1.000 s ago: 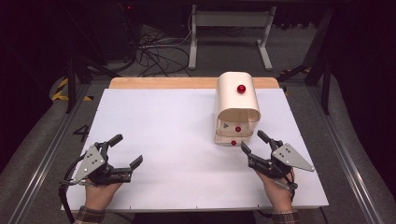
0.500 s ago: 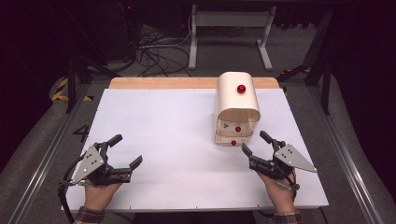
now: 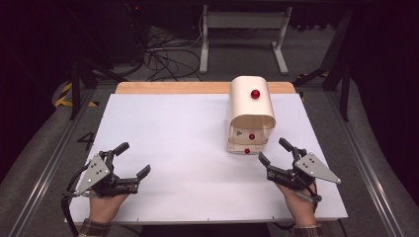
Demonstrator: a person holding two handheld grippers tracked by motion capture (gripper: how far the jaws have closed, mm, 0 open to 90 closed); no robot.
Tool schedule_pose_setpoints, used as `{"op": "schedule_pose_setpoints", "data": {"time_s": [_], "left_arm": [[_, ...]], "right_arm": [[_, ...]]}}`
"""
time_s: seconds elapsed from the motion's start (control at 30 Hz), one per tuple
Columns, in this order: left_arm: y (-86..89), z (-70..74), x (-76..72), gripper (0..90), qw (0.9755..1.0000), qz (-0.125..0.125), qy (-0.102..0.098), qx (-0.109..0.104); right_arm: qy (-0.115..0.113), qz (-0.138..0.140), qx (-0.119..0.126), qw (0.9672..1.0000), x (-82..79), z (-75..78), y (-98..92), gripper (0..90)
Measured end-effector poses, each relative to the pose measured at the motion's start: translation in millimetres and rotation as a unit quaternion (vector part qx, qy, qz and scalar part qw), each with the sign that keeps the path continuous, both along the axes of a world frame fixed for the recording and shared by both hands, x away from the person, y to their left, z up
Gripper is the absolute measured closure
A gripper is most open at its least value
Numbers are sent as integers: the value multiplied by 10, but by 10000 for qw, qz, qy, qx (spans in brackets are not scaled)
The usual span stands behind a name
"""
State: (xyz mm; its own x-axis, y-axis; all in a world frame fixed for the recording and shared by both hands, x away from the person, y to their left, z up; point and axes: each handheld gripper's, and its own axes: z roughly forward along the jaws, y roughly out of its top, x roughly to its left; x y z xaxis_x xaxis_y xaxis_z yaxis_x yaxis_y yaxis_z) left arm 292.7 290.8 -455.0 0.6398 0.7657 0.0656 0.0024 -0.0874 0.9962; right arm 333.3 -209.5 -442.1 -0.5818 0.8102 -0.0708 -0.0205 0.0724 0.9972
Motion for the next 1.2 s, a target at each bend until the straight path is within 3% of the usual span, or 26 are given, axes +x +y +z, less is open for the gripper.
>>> {"op": "schedule_pose_setpoints", "data": {"time_s": [0.7, 1.2], "left_arm": [[23, 3, -28, 43, 9999, -45, -66, -116], [18, -5, -43, 42, 9999, -110, -91, -86]], "right_arm": [[-80, 356, 151, 9992, -17, 64, -56, 83], [-127, 762, 230, 9967, -32, 83, -90, 14]]}}
